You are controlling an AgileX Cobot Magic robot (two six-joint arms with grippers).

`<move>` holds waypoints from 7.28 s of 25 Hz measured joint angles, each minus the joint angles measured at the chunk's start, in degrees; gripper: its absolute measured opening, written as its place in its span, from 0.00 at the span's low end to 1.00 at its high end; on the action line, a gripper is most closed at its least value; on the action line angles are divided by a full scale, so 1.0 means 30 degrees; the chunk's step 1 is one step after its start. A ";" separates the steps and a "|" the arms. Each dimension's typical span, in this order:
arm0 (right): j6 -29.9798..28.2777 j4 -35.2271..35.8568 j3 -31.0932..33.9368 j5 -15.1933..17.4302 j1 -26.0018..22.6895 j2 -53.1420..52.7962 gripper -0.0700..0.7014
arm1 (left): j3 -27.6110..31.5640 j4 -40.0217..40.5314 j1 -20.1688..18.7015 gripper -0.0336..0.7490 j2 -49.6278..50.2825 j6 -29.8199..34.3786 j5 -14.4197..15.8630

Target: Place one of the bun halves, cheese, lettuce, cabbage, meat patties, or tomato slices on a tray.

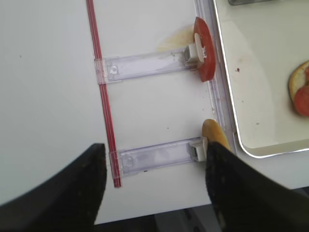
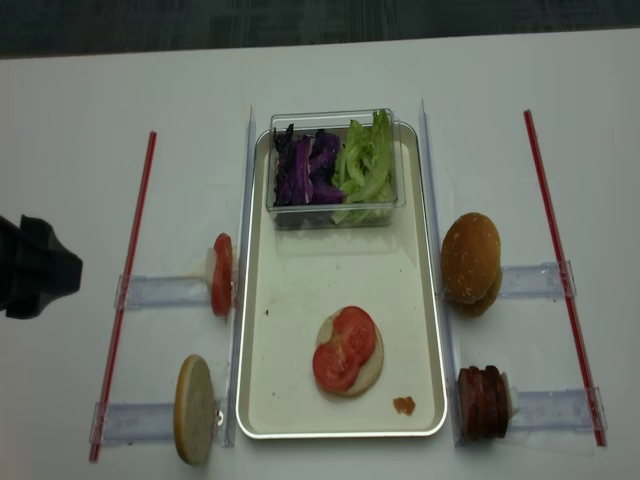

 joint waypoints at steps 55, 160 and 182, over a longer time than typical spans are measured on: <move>0.0000 0.0000 0.0000 0.0000 0.0000 0.0000 0.70 | 0.8409 -0.0455 0.0000 0.62 -0.9642 0.0701 -0.0479; 0.0002 0.0039 0.0000 -0.0039 0.0000 0.0000 0.70 | 0.9074 0.0158 -0.0435 0.62 -1.7807 -0.0864 -0.1366; 0.0004 0.0039 0.0000 -0.0006 0.0000 0.0000 0.70 | 0.9074 0.1508 -0.0435 0.62 -1.7851 -0.2841 -0.1366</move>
